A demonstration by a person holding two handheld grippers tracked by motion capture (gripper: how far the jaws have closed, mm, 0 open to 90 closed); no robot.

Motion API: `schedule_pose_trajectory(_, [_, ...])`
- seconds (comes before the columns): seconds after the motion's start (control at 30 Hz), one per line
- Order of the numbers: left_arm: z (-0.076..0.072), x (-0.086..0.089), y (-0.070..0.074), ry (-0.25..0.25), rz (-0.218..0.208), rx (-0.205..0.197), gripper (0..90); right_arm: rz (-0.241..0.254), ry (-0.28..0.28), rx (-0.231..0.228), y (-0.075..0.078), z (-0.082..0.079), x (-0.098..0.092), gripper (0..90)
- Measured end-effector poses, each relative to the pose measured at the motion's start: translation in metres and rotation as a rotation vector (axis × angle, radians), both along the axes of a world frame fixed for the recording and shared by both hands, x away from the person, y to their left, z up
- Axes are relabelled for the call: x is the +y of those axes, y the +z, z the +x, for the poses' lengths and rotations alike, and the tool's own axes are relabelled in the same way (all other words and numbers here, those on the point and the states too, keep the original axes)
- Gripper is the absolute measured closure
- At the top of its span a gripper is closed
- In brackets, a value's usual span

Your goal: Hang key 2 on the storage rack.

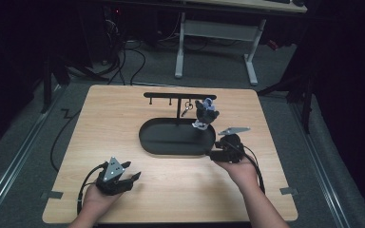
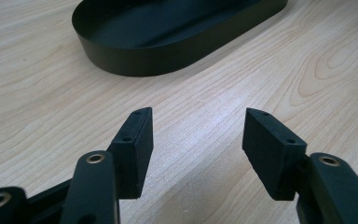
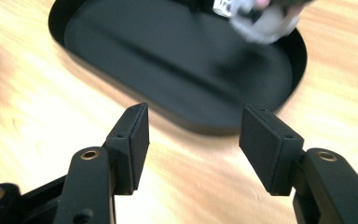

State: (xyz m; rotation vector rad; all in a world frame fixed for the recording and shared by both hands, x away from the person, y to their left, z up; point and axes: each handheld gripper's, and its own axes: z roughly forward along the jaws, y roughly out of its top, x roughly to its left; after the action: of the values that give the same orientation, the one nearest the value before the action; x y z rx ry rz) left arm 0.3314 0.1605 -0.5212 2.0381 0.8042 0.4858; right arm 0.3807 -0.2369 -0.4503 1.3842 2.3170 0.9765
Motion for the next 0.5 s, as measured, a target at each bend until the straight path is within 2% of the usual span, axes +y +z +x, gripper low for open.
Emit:
schedule_pose_trajectory(0.07, [0.0,0.0,0.0,-0.001,0.002,0.001,43.9,0.007,-0.003,-0.01,-0.004,-0.005,-0.004,40.3])
schedule_pose_trajectory(0.1, [0.0,0.0,-0.001,-0.002,0.005,0.003,43.9,0.014,0.001,-0.039,-0.012,-0.016,-0.014,39.2])
schedule_pose_trajectory(0.2, [0.0,-0.001,-0.001,-0.003,0.012,0.002,43.9,0.019,-0.001,-0.084,-0.025,-0.031,-0.027,35.0])
schedule_pose_trajectory(0.33, [-0.001,-0.002,-0.001,-0.004,0.011,0.0,43.8,0.009,-0.023,-0.136,-0.043,-0.054,-0.042,28.6])
schedule_pose_trajectory(0.37, [-0.001,-0.002,-0.001,-0.006,0.012,0.003,43.8,0.009,-0.023,-0.136,-0.043,-0.054,-0.042,28.6])
schedule_pose_trajectory(0.4, [-0.002,-0.003,-0.001,-0.007,0.012,0.003,43.7,0.019,-0.042,-0.17,-0.051,-0.068,-0.05,26.3])
schedule_pose_trajectory(0.43, [-0.002,-0.003,-0.001,-0.007,0.012,0.003,43.7,0.019,-0.042,-0.17,-0.051,-0.068,-0.05,26.3])
schedule_pose_trajectory(0.47, [-0.003,-0.004,-0.001,-0.004,0.015,0.007,43.4,0.035,-0.082,-0.217,-0.059,-0.085,-0.061,26.2])
schedule_pose_trajectory(0.5, [-0.003,-0.004,-0.001,-0.004,0.015,0.007,43.1,0.035,-0.082,-0.217,-0.059,-0.085,-0.061,26.2])
